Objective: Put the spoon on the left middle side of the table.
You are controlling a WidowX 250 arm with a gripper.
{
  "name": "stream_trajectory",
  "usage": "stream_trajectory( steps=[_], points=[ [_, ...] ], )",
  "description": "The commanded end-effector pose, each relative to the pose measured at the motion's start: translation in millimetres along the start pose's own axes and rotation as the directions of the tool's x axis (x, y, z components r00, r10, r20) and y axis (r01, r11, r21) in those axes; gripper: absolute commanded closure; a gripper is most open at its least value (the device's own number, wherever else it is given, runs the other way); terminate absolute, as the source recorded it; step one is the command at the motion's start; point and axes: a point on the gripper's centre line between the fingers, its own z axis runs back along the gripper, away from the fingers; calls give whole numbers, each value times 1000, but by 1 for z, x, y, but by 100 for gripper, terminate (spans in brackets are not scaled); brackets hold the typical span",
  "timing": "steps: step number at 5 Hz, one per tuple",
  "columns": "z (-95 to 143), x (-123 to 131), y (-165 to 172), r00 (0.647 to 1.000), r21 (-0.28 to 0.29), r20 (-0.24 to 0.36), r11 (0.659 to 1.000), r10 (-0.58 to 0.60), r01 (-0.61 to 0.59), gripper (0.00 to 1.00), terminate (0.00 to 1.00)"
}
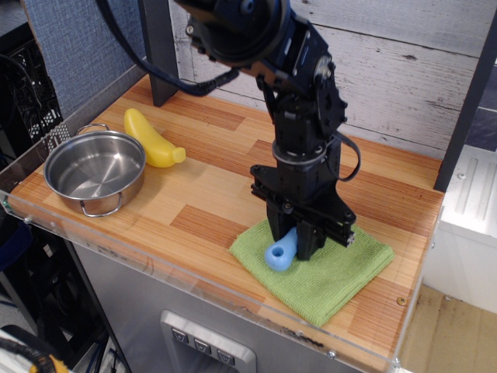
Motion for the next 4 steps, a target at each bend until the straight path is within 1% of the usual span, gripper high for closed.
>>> stream_trajectory(
  steps=[1,2,3,4],
  points=[
    [63,19,25,989,-23,118,996,89,-87,100,0],
    [73,32,72,979,-26,119,986,168,-166,100,0],
    [53,48,123,974,-9,93,978,208,-208,100,0],
    [25,60,152,970,33,76,971,232,-235,100,0]
  ],
)
